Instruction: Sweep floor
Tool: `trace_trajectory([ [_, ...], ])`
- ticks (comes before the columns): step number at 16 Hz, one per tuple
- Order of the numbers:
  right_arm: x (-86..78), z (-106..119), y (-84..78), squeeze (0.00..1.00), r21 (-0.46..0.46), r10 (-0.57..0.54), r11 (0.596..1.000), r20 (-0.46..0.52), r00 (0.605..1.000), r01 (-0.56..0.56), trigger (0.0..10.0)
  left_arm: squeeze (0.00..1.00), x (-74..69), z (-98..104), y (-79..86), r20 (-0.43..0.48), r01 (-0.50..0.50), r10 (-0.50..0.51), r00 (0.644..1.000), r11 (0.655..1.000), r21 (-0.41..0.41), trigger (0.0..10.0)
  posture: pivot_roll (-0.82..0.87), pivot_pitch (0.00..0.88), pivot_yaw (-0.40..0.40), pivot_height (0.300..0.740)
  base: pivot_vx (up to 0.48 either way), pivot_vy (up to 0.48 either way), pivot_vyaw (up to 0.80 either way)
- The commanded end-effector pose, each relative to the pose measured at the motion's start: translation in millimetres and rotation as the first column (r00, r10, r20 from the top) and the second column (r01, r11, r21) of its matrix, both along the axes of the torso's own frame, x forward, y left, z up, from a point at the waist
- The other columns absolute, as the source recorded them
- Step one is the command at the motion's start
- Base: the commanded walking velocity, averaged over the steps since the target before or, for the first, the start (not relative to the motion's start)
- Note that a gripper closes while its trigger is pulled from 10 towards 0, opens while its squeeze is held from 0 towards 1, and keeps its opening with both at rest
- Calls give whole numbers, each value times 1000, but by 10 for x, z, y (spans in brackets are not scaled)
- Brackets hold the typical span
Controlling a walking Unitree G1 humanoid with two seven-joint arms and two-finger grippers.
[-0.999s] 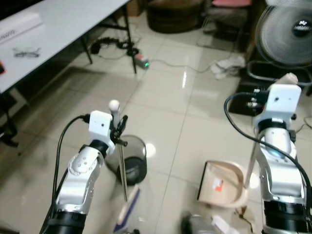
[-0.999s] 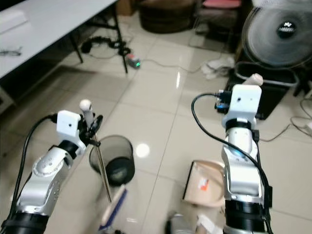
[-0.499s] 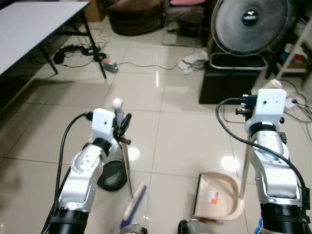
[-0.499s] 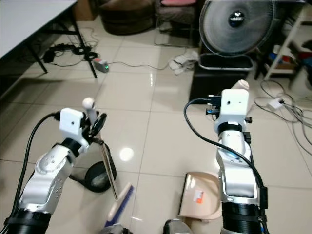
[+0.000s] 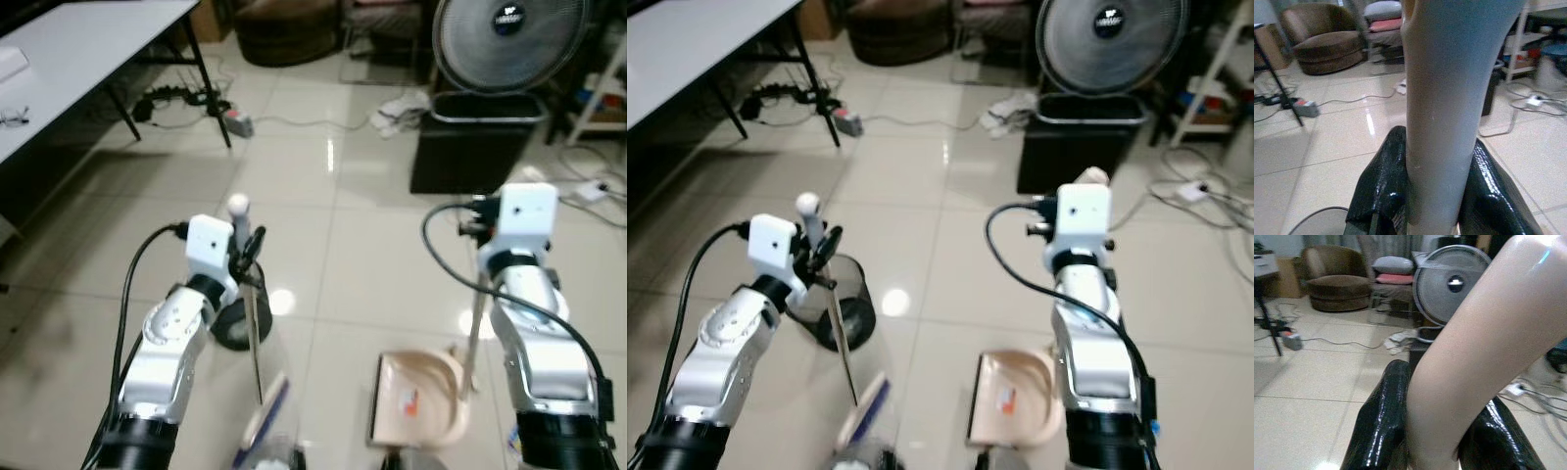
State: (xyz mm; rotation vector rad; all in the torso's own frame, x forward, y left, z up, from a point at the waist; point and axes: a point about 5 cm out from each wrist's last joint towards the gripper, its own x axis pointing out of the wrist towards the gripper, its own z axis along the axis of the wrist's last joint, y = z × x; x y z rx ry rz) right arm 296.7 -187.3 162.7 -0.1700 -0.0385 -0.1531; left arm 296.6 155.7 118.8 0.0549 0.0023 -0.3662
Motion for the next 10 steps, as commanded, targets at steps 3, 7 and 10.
trace_trajectory([
  [3, -16, 54, 63, 0, 3, 18, 1000, 22, 1000, -18, 10000, 0, 71, 153, 3, 71, 9, -9, 997, 1000, -7, 10000, -32, 47, 101, 740, 0, 0, 0],
  [7, -40, 14, 71, 0, 30, 18, 999, 3, 1000, -18, 10000, 0, 105, 265, -16, 152, -2, 3, 988, 1000, -7, 10000, -34, 45, 107, 740, 161, 0, -600],
  [10, -49, 8, 78, 0, 32, 18, 999, 1, 1000, -18, 10000, 0, 112, 262, -9, 152, -7, 7, 988, 1000, -4, 10000, -34, 50, 110, 740, 457, 0, -800],
])
